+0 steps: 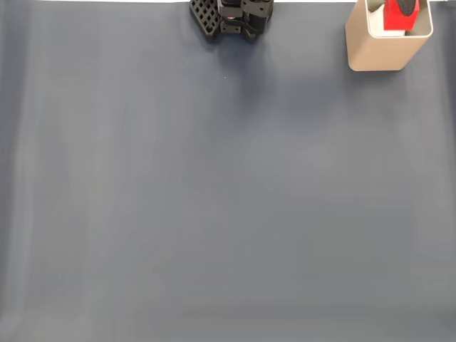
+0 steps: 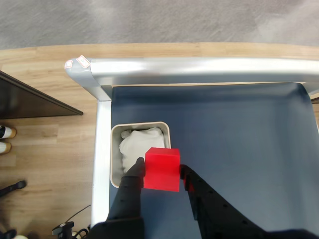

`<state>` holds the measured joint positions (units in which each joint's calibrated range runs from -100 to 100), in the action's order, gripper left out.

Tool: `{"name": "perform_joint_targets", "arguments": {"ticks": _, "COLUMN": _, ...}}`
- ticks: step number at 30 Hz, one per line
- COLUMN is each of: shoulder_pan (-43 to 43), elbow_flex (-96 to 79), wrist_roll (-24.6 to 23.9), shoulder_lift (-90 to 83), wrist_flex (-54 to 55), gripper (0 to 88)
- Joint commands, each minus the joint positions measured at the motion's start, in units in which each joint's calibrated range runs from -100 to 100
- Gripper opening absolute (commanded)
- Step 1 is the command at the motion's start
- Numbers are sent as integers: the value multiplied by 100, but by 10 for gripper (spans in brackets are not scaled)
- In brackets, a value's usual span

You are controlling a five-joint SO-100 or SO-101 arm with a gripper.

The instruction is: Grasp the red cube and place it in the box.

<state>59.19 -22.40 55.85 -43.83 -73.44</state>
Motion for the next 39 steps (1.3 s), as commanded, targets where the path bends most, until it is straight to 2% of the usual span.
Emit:
{"name": "perform_joint_targets", "arguments": {"ticks": 1, "shoulder_pan": 77, "elbow_flex": -39, "wrist_roll": 15, "shoulder_lift": -35, "wrist_flex": 216, "gripper": 2}}
{"name": "perform_joint_targets", "arguments": {"ticks": 32, "shoulder_pan": 709, "elbow_flex": -321, "wrist_roll": -195, "shoulder_lift": -105, "wrist_flex": 503, "gripper": 10}}
{"name": "perform_joint_targets", "arguments": {"ticks": 36, "shoulder_pan": 709, "elbow_flex": -321, "wrist_roll": -195, "shoulder_lift": -139, "wrist_flex": 503, "gripper": 21}}
{"name": "perform_joint_targets", "arguments": {"ticks": 39, "shoulder_pan": 709, "elbow_flex": -339, "wrist_roll": -249, "shoulder_lift": -191, "wrist_flex": 479, "gripper": 76}}
